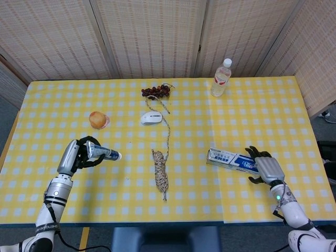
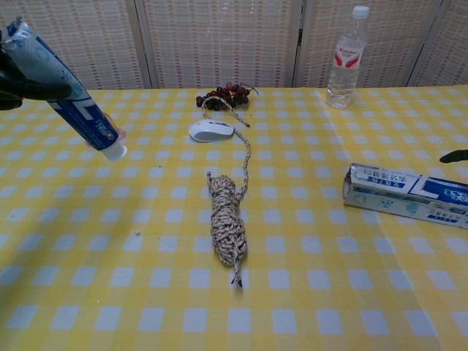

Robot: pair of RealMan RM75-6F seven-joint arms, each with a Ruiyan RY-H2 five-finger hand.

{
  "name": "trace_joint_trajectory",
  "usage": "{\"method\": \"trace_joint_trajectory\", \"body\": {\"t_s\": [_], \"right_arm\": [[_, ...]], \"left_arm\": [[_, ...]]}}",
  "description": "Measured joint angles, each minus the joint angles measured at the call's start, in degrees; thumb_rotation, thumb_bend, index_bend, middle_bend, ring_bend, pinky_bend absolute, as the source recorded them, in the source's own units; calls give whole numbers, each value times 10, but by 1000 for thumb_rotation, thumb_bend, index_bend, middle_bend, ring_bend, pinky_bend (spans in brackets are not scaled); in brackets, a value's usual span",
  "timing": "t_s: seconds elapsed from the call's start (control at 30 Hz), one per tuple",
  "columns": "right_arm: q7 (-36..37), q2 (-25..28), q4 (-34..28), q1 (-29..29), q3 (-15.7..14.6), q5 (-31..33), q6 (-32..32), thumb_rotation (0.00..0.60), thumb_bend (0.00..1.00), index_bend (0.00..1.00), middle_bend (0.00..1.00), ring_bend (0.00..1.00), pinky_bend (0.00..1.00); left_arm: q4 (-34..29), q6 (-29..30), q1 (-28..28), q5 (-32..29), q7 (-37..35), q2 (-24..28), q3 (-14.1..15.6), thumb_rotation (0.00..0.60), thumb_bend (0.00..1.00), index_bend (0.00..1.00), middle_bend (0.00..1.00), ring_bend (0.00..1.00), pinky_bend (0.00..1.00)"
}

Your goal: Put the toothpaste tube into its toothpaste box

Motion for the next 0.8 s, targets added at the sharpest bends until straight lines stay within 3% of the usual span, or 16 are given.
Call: {"method": "trace_joint_trajectory", "body": {"t_s": [0.2, 0.33, 0.47, 0.8], "right_arm": [[-5, -15, 10, 6, 2, 10, -3, 600, 292, 56, 75, 180, 105], [-11, -32, 20, 12, 6, 18, -2, 600, 292, 239, 156, 212, 112], [-28, -46, 27, 18, 8, 25, 2, 600, 291, 346, 221, 248, 139], [-65, -68, 40, 24, 7, 48, 17, 600, 293, 447, 308, 332, 280]], "left_arm": [[3, 3, -3, 4, 3, -4, 5, 600, 473, 905, 1000, 1000, 1000], [8, 4, -3, 3, -2, -4, 4, 600, 473, 905, 1000, 1000, 1000], [14, 2, -3, 0, -9, 0, 2, 600, 474, 905, 1000, 1000, 1000], [21, -1, -3, -2, -21, 6, 1, 600, 474, 905, 1000, 1000, 1000]]}}
